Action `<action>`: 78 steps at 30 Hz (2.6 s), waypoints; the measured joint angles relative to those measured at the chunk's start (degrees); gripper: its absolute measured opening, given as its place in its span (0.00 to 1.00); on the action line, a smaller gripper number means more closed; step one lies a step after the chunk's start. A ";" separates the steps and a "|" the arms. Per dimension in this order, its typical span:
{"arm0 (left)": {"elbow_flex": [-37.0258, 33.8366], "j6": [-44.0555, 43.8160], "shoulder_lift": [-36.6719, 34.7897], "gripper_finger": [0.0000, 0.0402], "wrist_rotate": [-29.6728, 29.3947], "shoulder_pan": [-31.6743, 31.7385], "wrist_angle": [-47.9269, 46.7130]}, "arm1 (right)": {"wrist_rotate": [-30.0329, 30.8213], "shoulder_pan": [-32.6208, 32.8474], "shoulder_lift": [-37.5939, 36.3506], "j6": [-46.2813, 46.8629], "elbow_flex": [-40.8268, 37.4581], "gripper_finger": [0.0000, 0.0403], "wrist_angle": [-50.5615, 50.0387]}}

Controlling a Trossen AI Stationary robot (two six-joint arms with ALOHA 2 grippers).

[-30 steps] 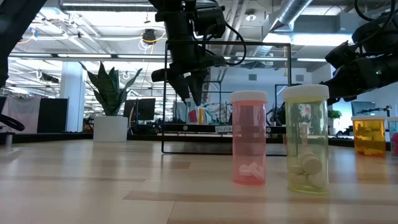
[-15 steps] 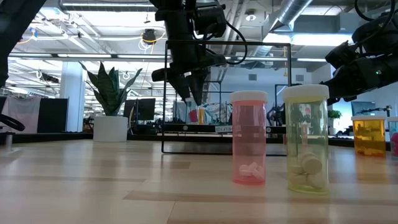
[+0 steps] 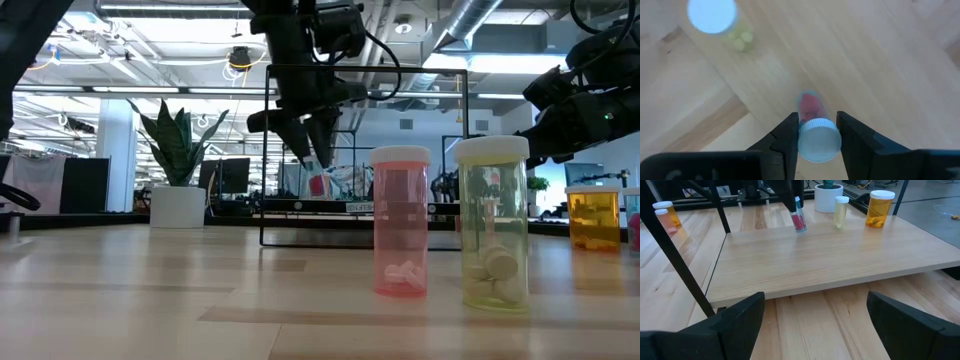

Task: Pick and place medicine bottles onto shelf by color
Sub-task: Put the bottom small blue pill bottle on the shelf

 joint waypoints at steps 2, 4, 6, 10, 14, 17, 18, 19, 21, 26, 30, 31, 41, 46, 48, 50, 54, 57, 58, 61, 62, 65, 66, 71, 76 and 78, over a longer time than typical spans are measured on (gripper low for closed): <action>0.00 0.07 0.00 0.28 -0.45 -0.10 -0.32 | 0.00 0.01 0.00 0.00 0.00 0.93 0.00; 0.00 -0.83 0.00 0.30 -0.62 -0.09 -0.25 | 0.00 0.02 0.00 0.00 0.00 0.93 0.00; 0.00 -1.74 0.00 0.32 -0.70 -0.05 0.08 | 0.00 0.01 0.00 0.00 0.00 0.93 0.00; 0.00 -2.63 0.00 0.34 -1.21 -0.01 0.01 | 0.00 0.00 0.00 0.00 0.00 0.93 0.00; 0.00 -4.71 0.00 0.35 -2.89 -0.03 -0.45 | 0.00 0.00 0.00 0.00 0.00 0.93 0.00; 0.00 -5.83 0.00 0.35 -4.09 -0.01 -0.46 | 0.00 0.01 0.00 0.00 0.00 0.93 0.00; 0.00 -5.83 0.00 0.35 -4.20 0.01 -0.46 | 0.00 0.02 0.00 0.00 0.00 0.93 0.00; 0.00 -5.83 0.00 0.35 -4.24 0.01 -0.50 | 0.00 0.01 0.00 0.00 -0.01 0.93 0.00; 0.00 -5.85 0.00 0.35 -4.31 -0.01 -0.58 | 0.00 0.00 0.00 0.00 0.00 0.93 0.00; 0.00 -6.40 0.00 0.35 -7.28 -0.01 -0.48 | 0.00 0.02 0.00 0.00 0.00 0.93 0.00; 0.00 -6.42 0.00 0.35 -8.51 0.24 -0.47 | 0.00 0.00 0.00 0.00 0.00 0.93 0.00; 0.00 -6.42 0.00 0.35 -8.56 0.33 -0.43 | 0.02 0.00 0.00 0.00 0.00 0.93 0.00; 0.00 -6.40 0.00 0.35 -7.89 0.53 1.51 | 0.02 0.01 0.00 0.00 -0.02 0.93 0.00; 0.00 -6.20 0.00 0.35 -8.39 0.53 2.44 | 0.02 0.00 0.00 0.00 -0.01 0.93 0.00; 0.00 -5.46 0.00 0.35 -9.03 0.62 2.88 | 0.02 0.02 0.00 0.00 0.00 0.93 0.00; 0.00 -4.20 0.00 0.35 -9.82 0.64 3.21 | 0.02 0.00 0.00 0.00 0.00 0.93 0.00; 0.00 -3.36 0.00 0.35 -11.19 0.64 3.49 | 0.00 0.02 0.00 0.00 0.00 0.93 0.00; 0.00 -2.98 0.00 0.35 -11.97 0.67 3.45 | 0.01 0.00 0.00 0.00 -0.02 0.93 -0.01; 0.00 -2.59 -0.07 0.35 -12.27 0.73 3.34 | 0.00 0.00 0.00 0.00 0.00 0.93 0.00; 0.04 -2.29 -1.16 0.35 -12.01 0.82 1.85 | 0.00 0.02 0.00 0.00 0.00 0.93 0.00; 0.32 -2.33 -1.75 0.35 -11.46 0.82 0.36 | 0.01 0.00 0.00 0.00 -0.02 0.93 0.00; 1.63 -2.71 -3.05 0.35 -10.60 0.77 -3.31 | 0.03 0.00 0.00 0.00 0.00 0.93 -0.01; 1.98 -3.07 -3.28 0.35 -10.21 0.60 -4.95 | 0.02 0.00 0.00 0.00 -0.01 0.93 0.00; 1.77 -6.60 -4.02 0.35 -6.42 -0.49 -9.50 | 0.02 0.00 0.00 0.00 0.00 0.93 -0.02; -1.27 -10.00 -3.99 0.35 -3.39 -0.92 -9.30 | 0.02 0.02 0.00 0.00 0.00 0.93 0.00; -2.04 -10.91 -3.98 0.35 -2.87 -1.02 -8.44 | 0.02 0.00 0.00 0.00 -0.01 0.93 0.00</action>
